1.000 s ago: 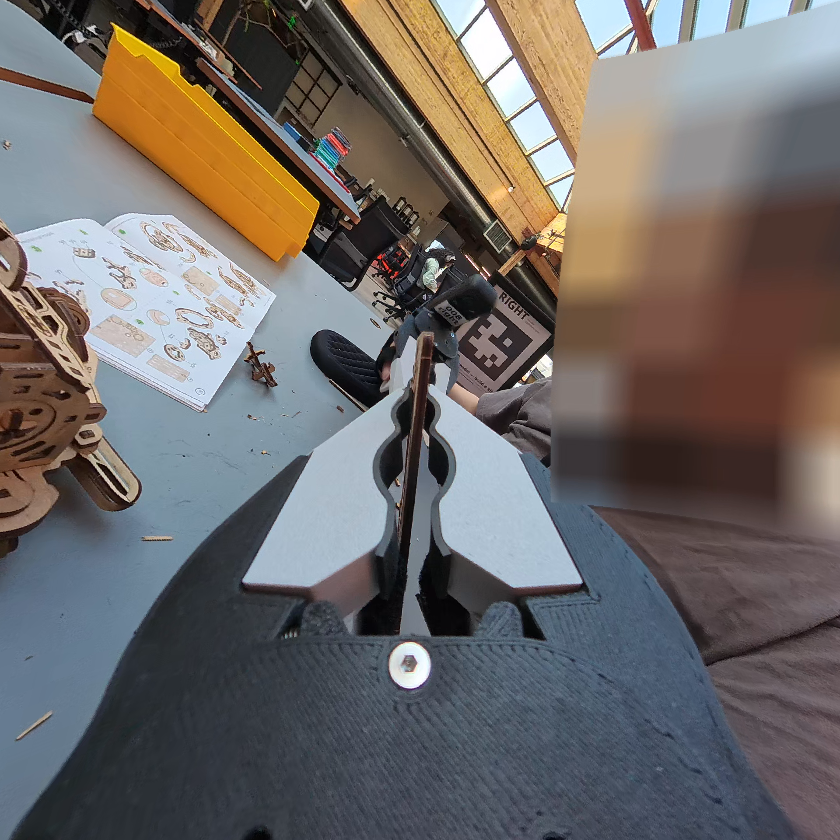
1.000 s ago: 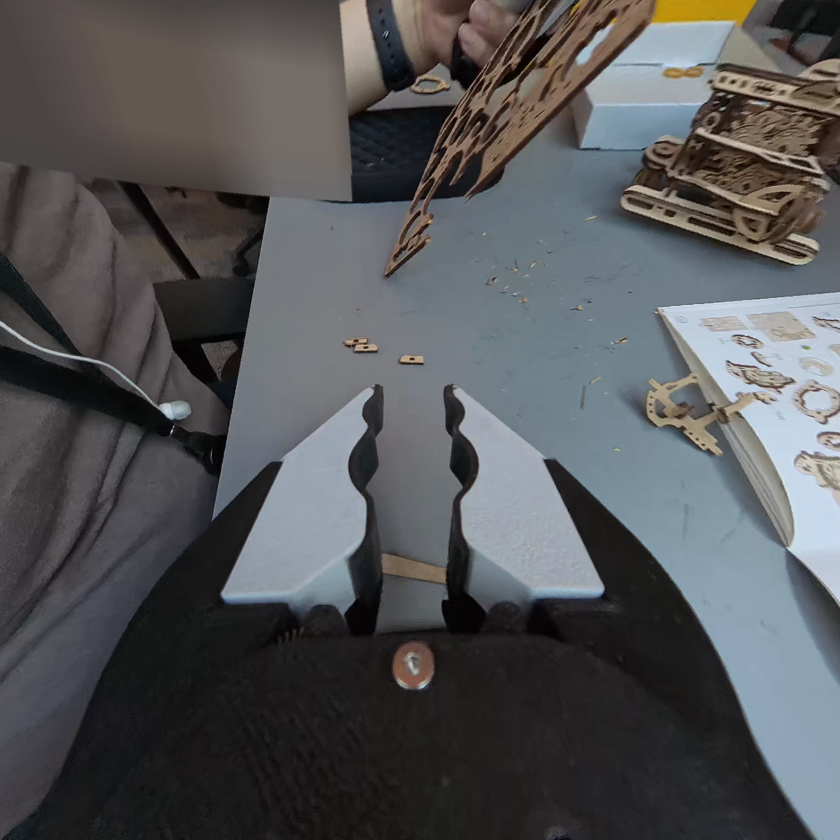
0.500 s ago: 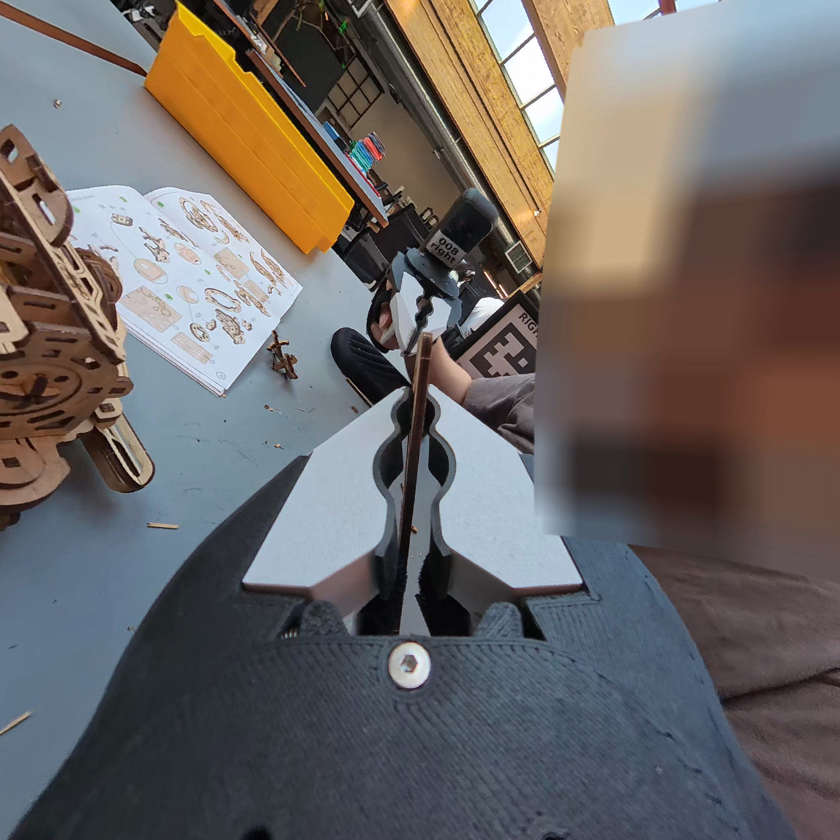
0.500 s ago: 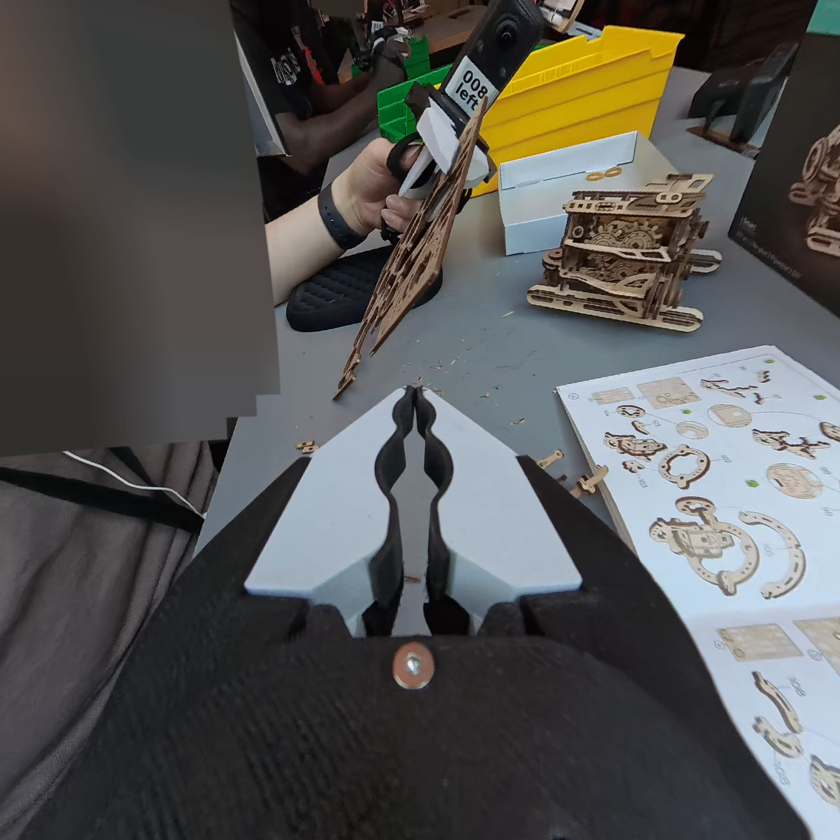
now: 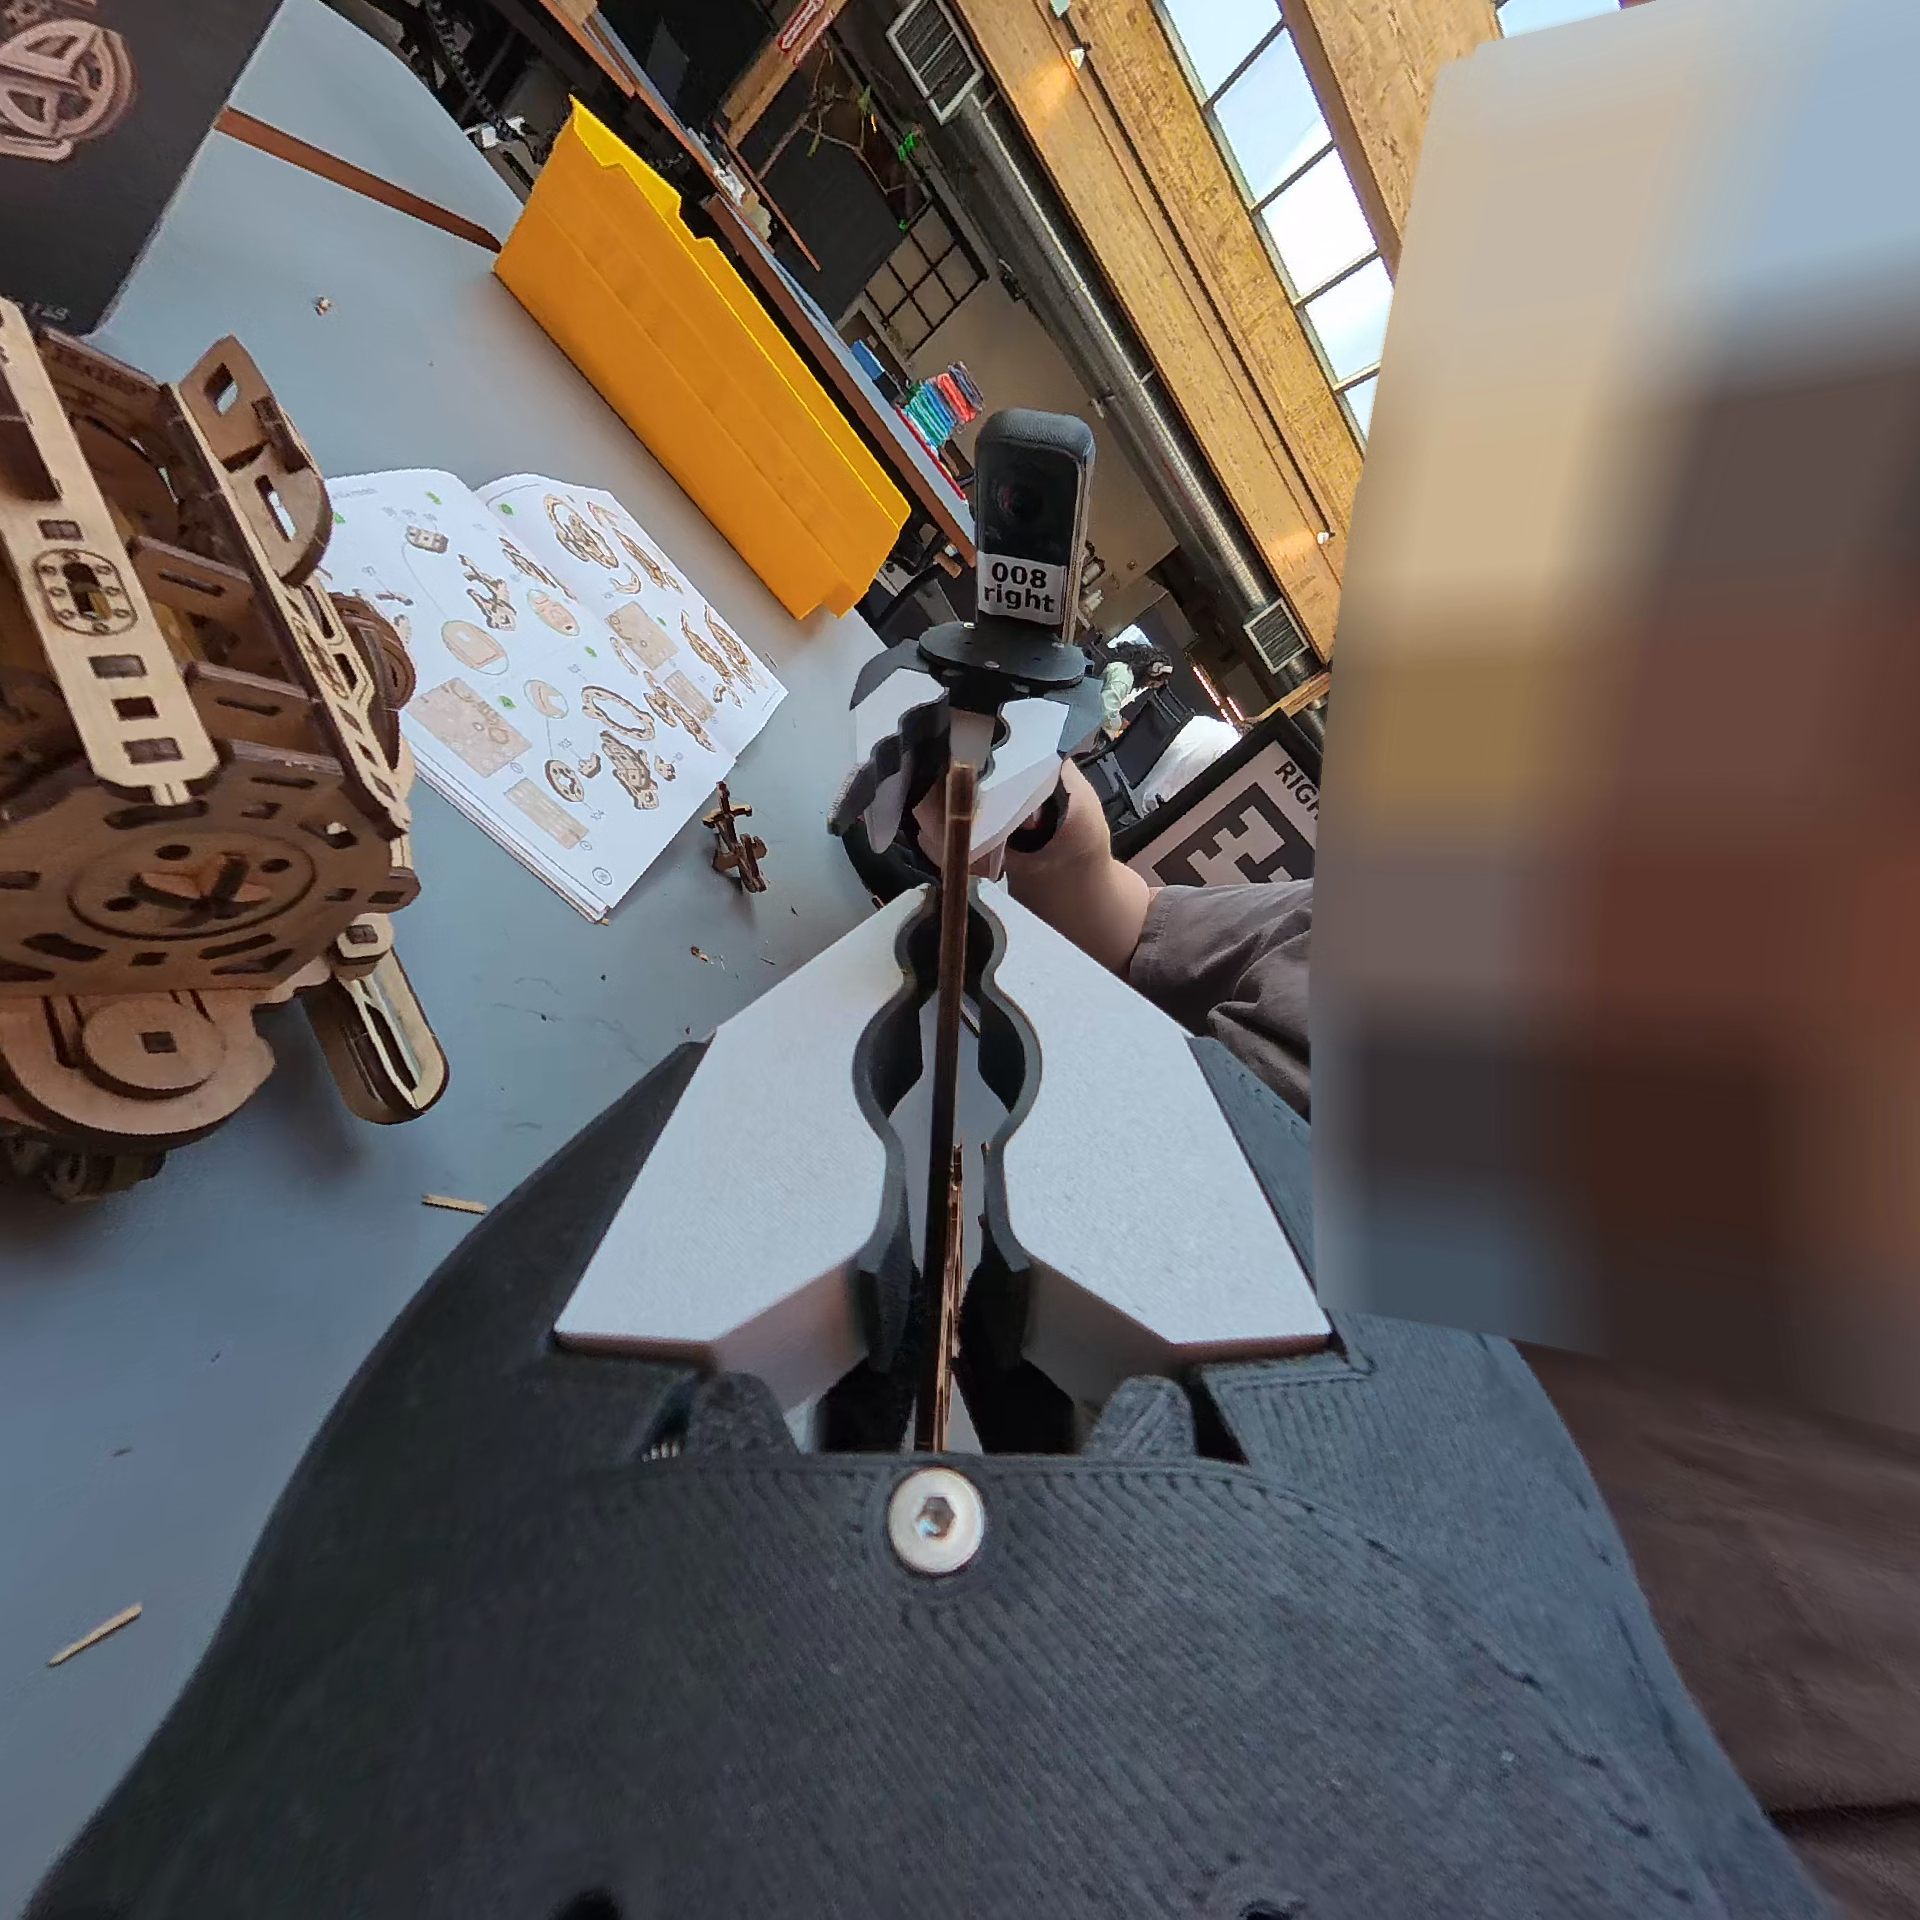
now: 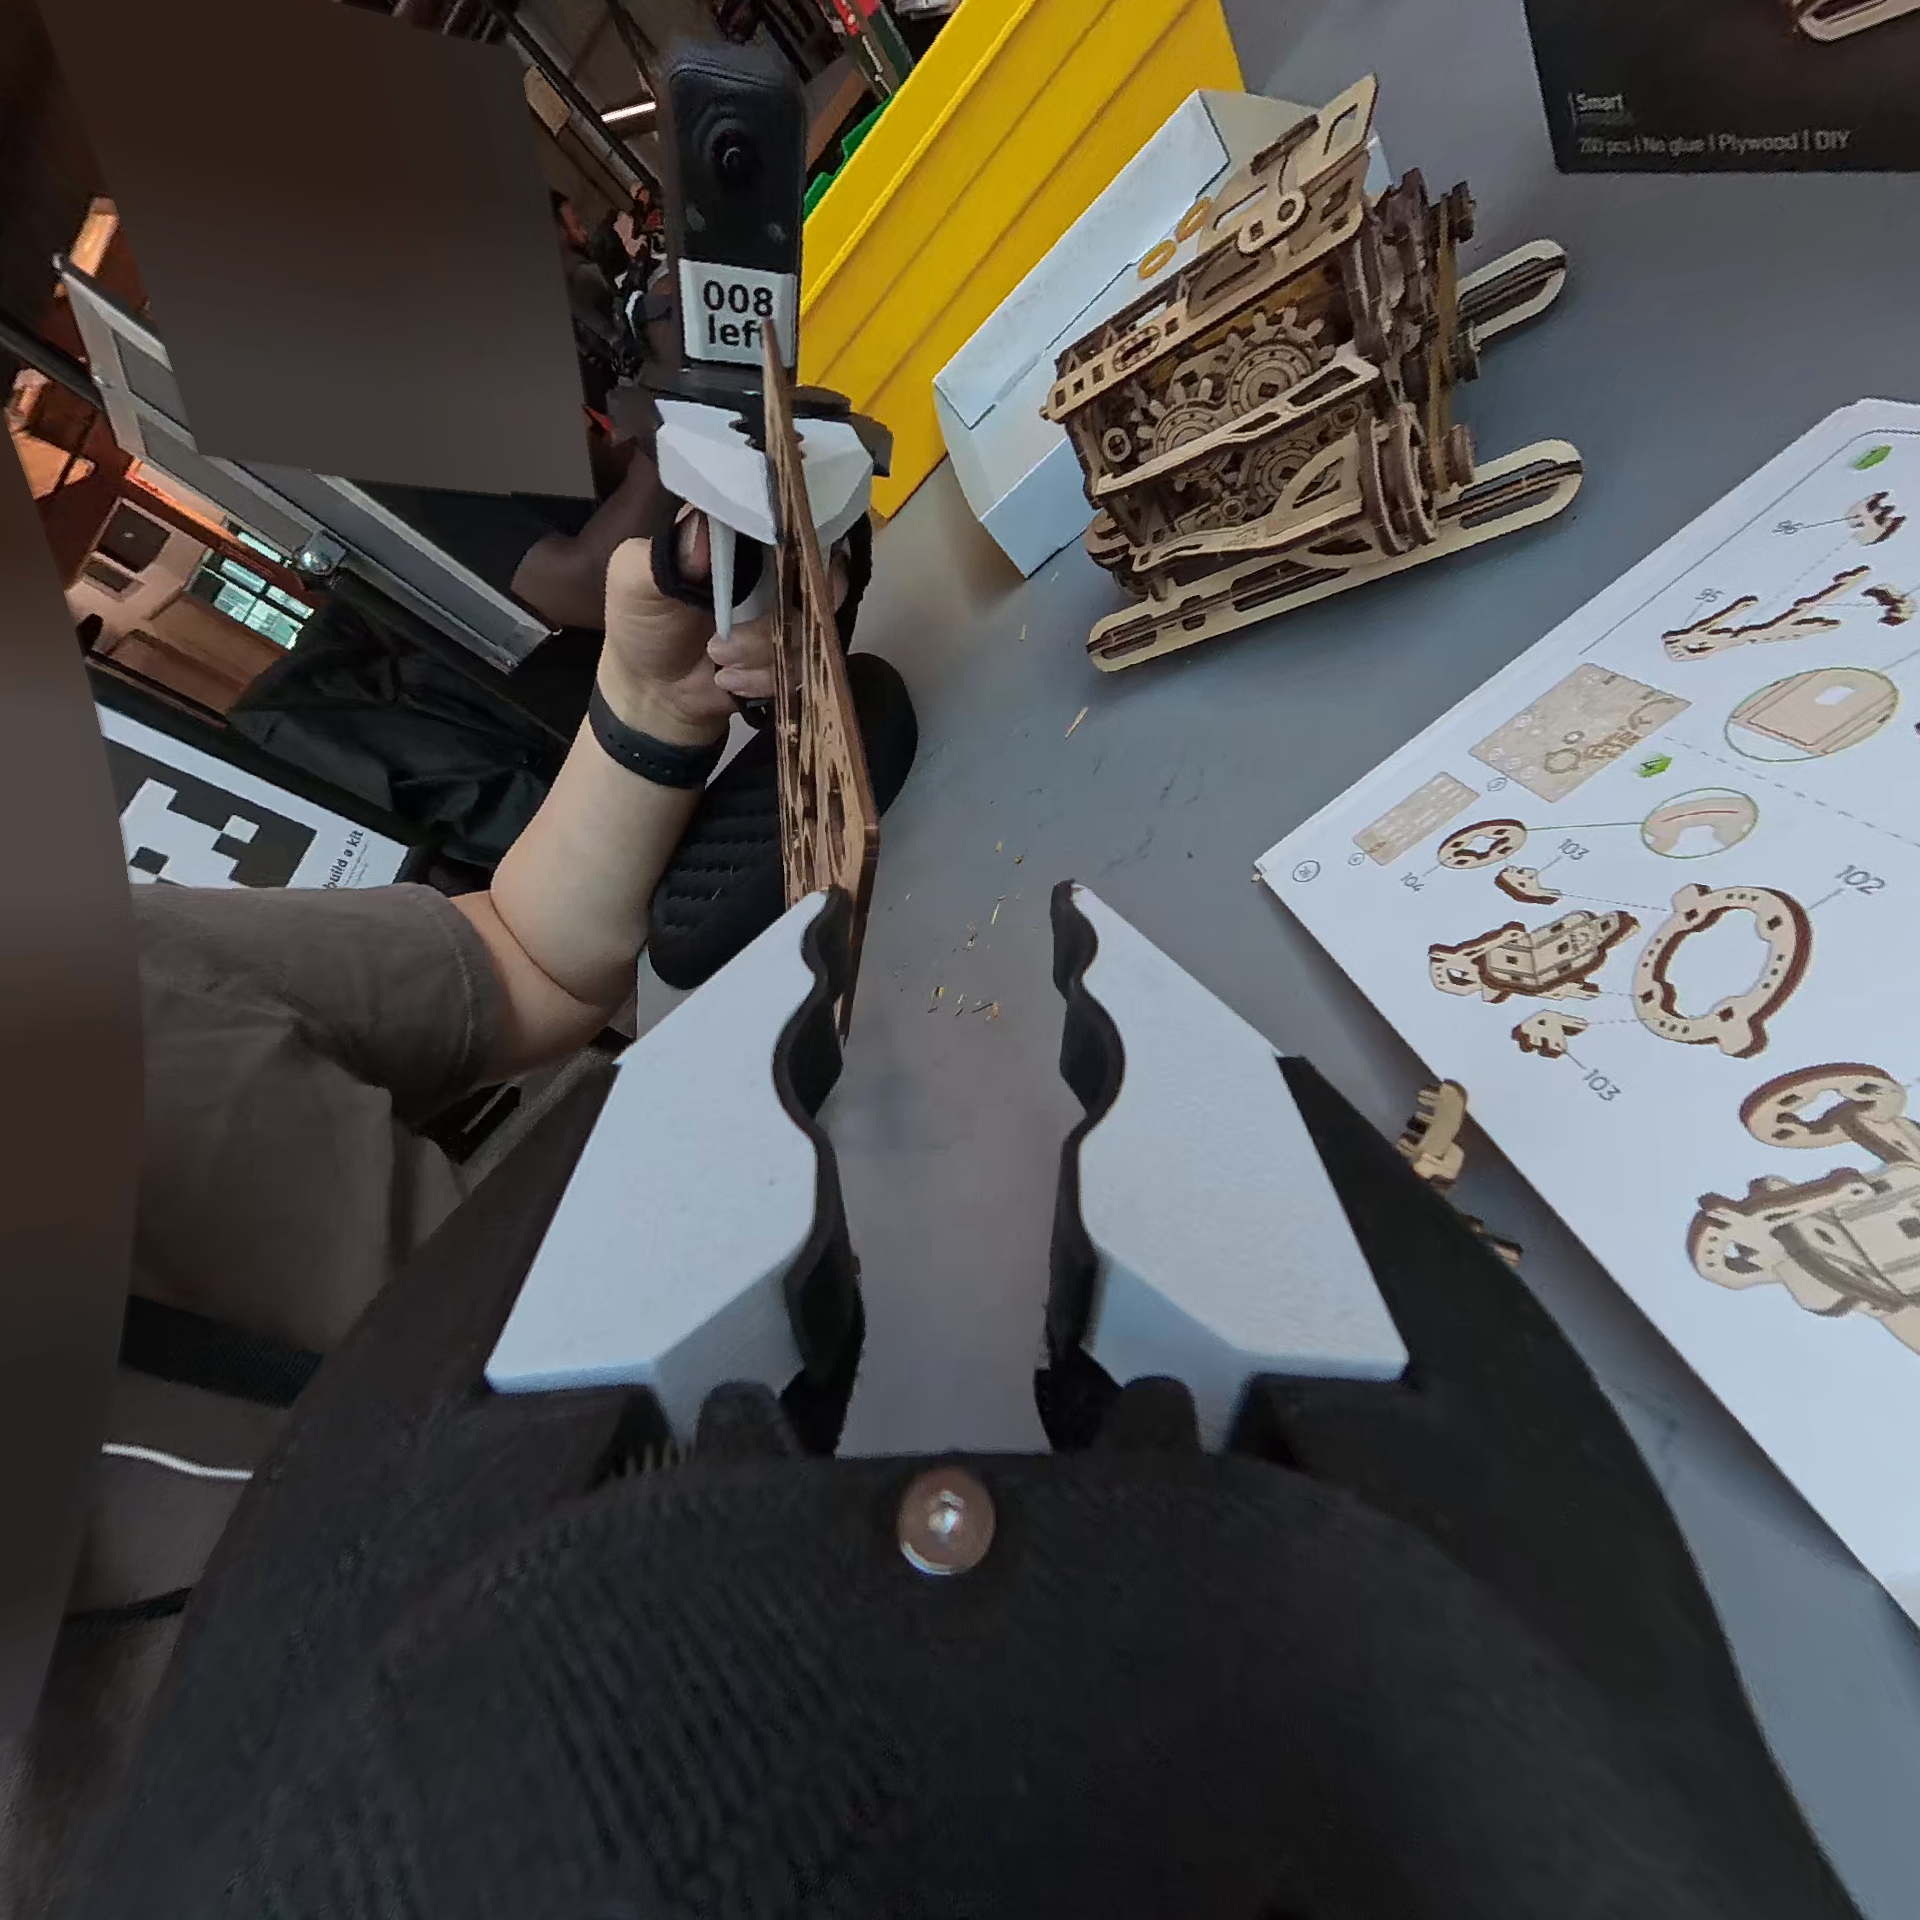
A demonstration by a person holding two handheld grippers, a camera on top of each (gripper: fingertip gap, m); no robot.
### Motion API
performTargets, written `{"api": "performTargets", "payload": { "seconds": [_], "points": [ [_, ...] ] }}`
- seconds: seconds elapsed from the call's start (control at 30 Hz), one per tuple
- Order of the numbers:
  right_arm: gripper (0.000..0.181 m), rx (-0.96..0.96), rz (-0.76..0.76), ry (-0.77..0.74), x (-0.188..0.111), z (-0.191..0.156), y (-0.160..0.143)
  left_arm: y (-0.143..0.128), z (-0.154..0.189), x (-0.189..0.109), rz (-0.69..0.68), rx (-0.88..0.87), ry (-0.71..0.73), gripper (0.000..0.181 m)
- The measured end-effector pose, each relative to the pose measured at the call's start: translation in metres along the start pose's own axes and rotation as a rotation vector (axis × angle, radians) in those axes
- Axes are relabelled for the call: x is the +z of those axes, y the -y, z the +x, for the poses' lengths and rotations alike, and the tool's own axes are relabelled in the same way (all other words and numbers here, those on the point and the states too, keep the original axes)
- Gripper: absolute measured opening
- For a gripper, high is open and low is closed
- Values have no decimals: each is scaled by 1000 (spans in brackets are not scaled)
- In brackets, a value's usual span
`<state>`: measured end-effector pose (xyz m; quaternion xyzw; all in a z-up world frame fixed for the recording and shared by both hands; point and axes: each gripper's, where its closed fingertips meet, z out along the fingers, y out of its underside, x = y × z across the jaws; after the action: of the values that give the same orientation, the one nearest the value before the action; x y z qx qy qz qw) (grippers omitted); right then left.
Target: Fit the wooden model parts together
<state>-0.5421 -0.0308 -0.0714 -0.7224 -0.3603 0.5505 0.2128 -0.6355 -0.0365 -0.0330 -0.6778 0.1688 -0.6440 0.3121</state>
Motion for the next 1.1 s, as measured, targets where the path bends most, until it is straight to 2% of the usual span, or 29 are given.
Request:
{"api": "performTargets", "payload": {
  "seconds": [0.03,0.17,0.23,0.5,0.67,0.77,0.9,1.0,1.1],
  "points": [
    [37,15,-7,-3,3,2,1,0,0,0,0,6,5,0],
    [23,102,12,200,9,-22,5,1,1,1,9,9,2,0],
    [0,113,26,279,8,-30,5,1,3,2,9,7,-7,0],
    [0,-96,94,207,-5,-32,5,-18,18,2,-129,-8,-91,21],
    [0,-124,124,210,-7,-32,9,-25,14,2,-172,-15,-82,17],
    [1,-161,137,223,-7,-34,8,-30,9,2,-199,-8,-64,2],
    [3,-227,140,229,-7,-36,7,-33,5,2,-213,16,-35,0],
    [18,-284,158,206,-6,-35,7,-32,5,2,-214,31,-25,0],
    [21,-342,151,164,-6,-31,4,-33,4,3,-224,56,-7,0]
  ]
}}
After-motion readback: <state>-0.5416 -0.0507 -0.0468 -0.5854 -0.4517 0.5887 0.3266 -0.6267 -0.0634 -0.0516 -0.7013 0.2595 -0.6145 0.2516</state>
